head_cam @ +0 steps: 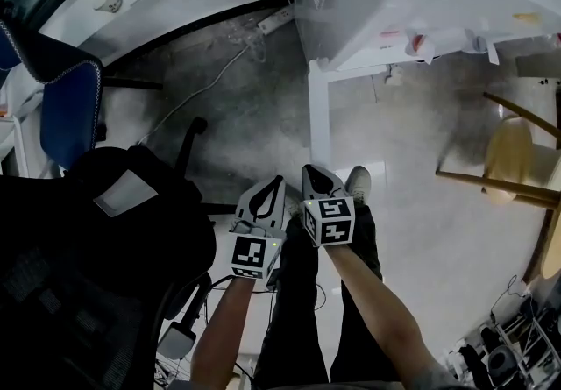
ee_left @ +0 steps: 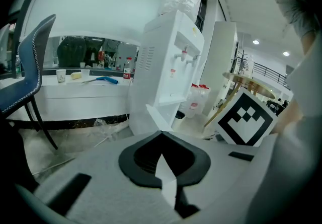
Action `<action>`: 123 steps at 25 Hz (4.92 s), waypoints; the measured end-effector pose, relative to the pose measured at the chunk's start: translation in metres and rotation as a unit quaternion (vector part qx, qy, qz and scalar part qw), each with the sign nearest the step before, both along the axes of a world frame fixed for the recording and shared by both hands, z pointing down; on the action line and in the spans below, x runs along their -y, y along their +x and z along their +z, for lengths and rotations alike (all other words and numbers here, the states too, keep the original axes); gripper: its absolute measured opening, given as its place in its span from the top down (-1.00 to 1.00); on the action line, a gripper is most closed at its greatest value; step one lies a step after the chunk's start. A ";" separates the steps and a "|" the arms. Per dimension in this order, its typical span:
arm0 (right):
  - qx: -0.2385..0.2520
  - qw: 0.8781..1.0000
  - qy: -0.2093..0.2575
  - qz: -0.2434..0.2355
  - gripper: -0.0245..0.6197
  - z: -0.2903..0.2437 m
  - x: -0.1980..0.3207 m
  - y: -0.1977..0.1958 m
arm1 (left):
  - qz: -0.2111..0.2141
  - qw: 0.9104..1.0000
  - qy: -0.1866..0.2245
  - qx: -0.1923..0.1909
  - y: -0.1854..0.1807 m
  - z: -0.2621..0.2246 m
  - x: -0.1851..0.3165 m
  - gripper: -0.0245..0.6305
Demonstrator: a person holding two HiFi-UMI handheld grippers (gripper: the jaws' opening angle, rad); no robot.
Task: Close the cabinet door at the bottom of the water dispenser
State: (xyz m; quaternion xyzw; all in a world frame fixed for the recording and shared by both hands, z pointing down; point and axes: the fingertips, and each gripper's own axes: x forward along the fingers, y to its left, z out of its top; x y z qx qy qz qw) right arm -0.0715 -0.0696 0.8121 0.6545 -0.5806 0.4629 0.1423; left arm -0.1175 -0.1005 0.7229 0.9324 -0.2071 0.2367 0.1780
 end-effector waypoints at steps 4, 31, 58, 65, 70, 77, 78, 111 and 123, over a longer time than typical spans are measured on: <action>-0.028 0.999 -0.023 -0.017 0.90 0.000 0.001 0.001 | -0.002 1.000 -0.005 0.001 0.004 0.002 -0.001 0.91; -0.080 0.994 -0.067 0.036 0.90 0.004 -0.041 0.126 | -0.019 0.999 -0.030 -0.004 0.080 0.013 -0.024 0.91; -0.132 0.991 -0.035 -0.005 0.90 0.012 -0.007 0.236 | -0.112 0.993 -0.049 0.005 0.134 0.024 -0.019 0.91; -0.142 0.989 -0.031 0.004 0.90 0.019 0.011 0.259 | -0.127 0.991 -0.039 -0.004 0.142 0.022 -0.004 0.91; -0.162 0.986 -0.029 -0.007 0.90 0.024 0.027 0.276 | -0.133 0.990 -0.039 -0.005 0.147 0.024 0.001 0.91; -0.192 0.981 -0.016 -0.022 0.90 0.027 0.056 0.299 | -0.140 0.990 -0.031 -0.010 0.152 0.026 0.013 0.91; -0.196 0.980 -0.014 -0.023 0.90 0.028 0.059 0.302 | -0.139 0.990 -0.029 -0.012 0.154 0.026 0.015 0.91; -0.187 0.981 0.058 -0.008 0.90 -0.048 0.048 0.268 | -0.112 0.993 -0.023 -0.032 0.156 -0.030 0.019 0.91; -0.175 0.982 0.075 0.011 0.90 -0.087 0.026 0.255 | -0.094 0.995 -0.031 -0.033 0.153 -0.062 -0.003 0.91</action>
